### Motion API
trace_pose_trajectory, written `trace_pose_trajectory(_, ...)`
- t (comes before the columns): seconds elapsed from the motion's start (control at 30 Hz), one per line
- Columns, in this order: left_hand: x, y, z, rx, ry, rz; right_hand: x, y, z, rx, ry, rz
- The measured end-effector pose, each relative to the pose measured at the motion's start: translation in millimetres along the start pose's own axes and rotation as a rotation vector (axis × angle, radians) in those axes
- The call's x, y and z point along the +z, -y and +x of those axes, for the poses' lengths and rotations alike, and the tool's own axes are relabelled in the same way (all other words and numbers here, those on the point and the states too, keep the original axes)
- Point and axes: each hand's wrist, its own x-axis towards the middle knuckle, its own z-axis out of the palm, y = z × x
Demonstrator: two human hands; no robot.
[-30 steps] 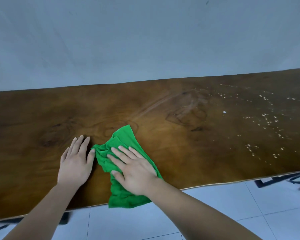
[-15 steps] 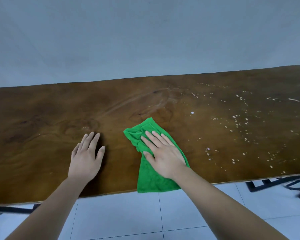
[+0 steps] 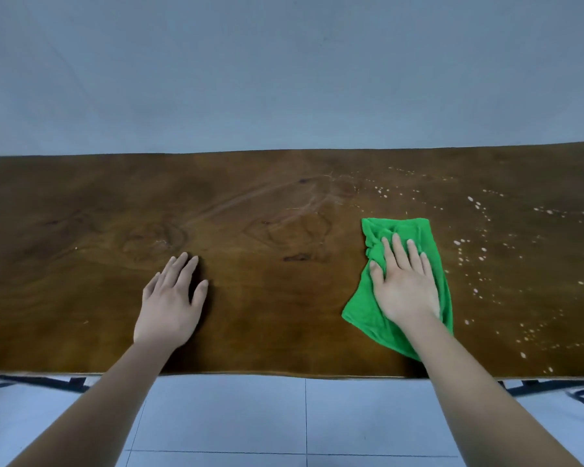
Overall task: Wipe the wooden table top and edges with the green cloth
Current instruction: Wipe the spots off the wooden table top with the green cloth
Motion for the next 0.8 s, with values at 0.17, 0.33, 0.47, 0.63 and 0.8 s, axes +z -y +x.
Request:
trace_pose_trajectory(0.17,1,0,1,-0.013,-0.008,-0.007,10,90,-9,-0.364,0.073,0.001)
trace_pose_trajectory(0.33,1,0,0,-0.005,-0.018,-0.001,27,201,1,-0.731,0.156,0.000)
trace_pose_trajectory(0.47,2,-1,1,-0.028,-0.021,-0.028,32,268,39,-0.874,0.192,-0.026)
trace_pose_trajectory(0.63,3,0,2,-0.079,-0.015,-0.030,32,314,90,-0.965,0.218,-0.055)
trace_pose_trajectory(0.8,4,1,1,-0.054,-0.041,-0.012,29,314,118,-0.943,0.211,-0.048)
